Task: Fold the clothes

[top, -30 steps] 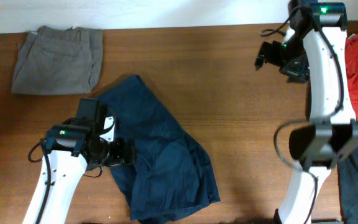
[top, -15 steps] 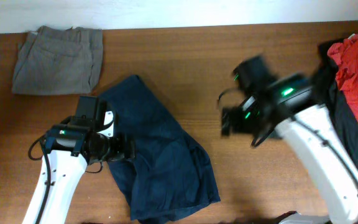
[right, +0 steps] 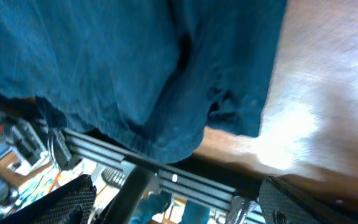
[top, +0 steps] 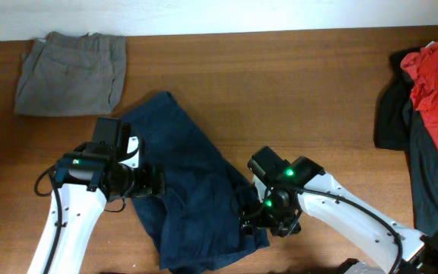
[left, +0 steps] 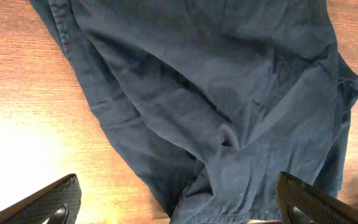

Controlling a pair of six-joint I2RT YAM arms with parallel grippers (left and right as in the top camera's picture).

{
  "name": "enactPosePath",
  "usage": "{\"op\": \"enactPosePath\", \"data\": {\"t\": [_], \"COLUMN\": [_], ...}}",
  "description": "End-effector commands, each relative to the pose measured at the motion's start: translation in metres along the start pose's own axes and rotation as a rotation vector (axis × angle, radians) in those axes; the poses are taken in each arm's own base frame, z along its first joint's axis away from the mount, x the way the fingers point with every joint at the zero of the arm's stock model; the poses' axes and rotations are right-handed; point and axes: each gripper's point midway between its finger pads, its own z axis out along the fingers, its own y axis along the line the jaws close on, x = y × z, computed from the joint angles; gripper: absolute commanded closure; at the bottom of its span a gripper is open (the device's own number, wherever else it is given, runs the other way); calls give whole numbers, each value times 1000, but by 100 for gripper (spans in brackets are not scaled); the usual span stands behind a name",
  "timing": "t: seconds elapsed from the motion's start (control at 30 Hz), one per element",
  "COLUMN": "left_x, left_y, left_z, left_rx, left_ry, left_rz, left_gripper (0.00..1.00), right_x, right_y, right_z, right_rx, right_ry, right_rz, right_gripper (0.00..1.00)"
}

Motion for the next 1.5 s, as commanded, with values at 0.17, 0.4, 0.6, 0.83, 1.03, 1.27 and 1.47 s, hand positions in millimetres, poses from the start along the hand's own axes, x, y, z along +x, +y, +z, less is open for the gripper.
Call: {"op": "enactPosePath", "data": {"t": [0.17,0.4,0.6,0.83,1.03,1.27,1.47], "left_x": [-3,-2,-2,-3,-3,-3,-3], "left_y": [1,1,1,1,1,1,1], "left_z": [-5,-5,-5,-5,-5,-5,-5], "left_rx": [-5,-5,-6,-6,-6,-6,-6], "left_ry": [-23,-22,-22,-23,-22,-22,-22], "left_rz": [0,0,0,0,0,0,0], "left_gripper": [1,1,1,1,1,1,1], "right_x": [18,10,8,7,1,-1,-4], "right_y": [23,12,-1,1,6,1,-2], "right_z": [14,21,40,54,54,63,64], "right_rx": [-69,8,9,-55,-74,-51,-36], "right_ry": [32,-18,-32,-37,-58,-35,-42], "right_rz": [-90,-45,16,4,-10,6,12], "right_gripper": [40,28,27,38,39,59,96]}}
